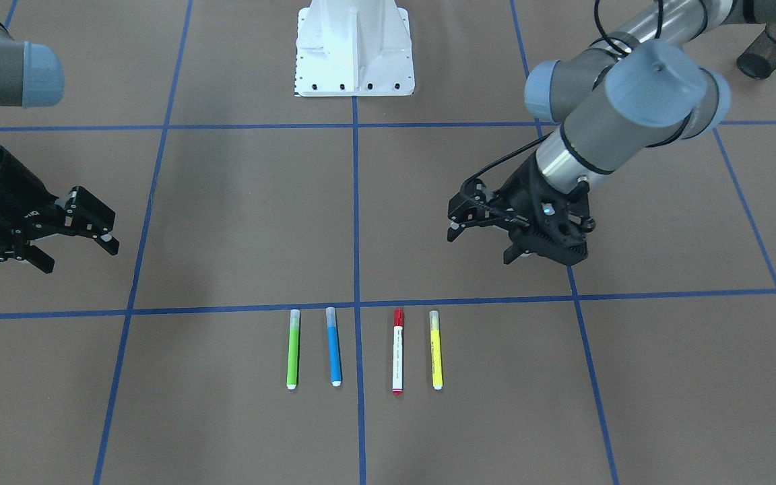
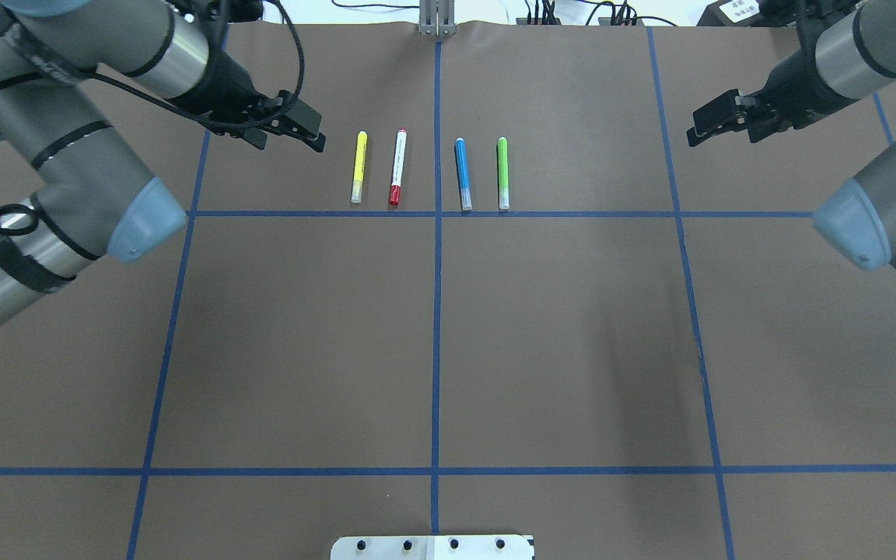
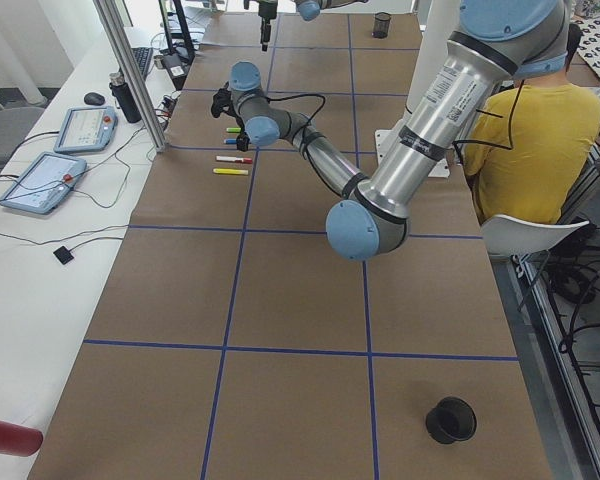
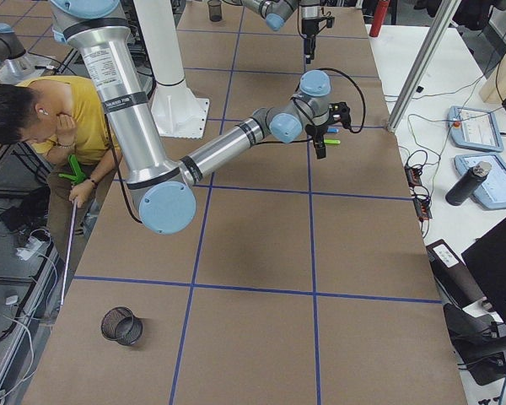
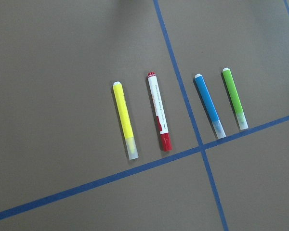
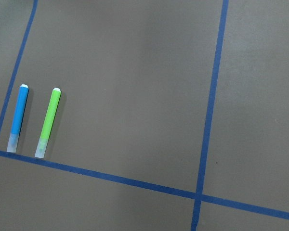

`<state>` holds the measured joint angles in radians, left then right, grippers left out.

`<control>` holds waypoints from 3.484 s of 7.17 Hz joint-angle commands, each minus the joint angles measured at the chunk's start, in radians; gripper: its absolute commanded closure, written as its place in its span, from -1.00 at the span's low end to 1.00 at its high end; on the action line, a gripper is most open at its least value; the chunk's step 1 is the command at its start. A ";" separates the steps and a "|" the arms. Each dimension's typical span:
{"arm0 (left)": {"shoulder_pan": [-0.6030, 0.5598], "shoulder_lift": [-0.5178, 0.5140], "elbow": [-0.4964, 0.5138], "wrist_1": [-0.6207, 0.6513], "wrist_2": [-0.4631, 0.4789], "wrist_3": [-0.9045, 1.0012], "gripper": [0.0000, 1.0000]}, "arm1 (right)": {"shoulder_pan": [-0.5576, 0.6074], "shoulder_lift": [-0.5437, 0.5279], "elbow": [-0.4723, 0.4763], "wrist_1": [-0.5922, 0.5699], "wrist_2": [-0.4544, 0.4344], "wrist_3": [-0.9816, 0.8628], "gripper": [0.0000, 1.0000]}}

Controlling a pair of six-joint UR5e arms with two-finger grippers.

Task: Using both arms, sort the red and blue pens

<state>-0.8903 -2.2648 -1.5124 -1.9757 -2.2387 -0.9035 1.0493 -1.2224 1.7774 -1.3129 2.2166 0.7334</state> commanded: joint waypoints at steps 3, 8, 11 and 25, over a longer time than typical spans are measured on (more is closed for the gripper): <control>0.048 -0.301 0.442 0.000 0.021 -0.008 -1.00 | -0.015 0.004 -0.003 0.000 -0.012 0.006 -1.00; 0.157 -0.444 0.710 0.066 0.223 -0.008 -1.00 | -0.017 0.004 -0.004 0.000 -0.017 0.006 -1.00; 0.177 -0.446 0.712 0.063 0.225 -0.023 -0.54 | -0.017 0.004 -0.004 0.000 -0.018 0.006 -1.00; 0.198 -0.398 0.658 0.066 0.225 -0.081 0.28 | -0.020 0.003 -0.003 0.000 -0.023 0.006 -1.00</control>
<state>-0.6931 -2.6636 -0.8459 -1.9099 -2.0141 -0.9577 1.0293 -1.2190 1.7742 -1.3131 2.1936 0.7394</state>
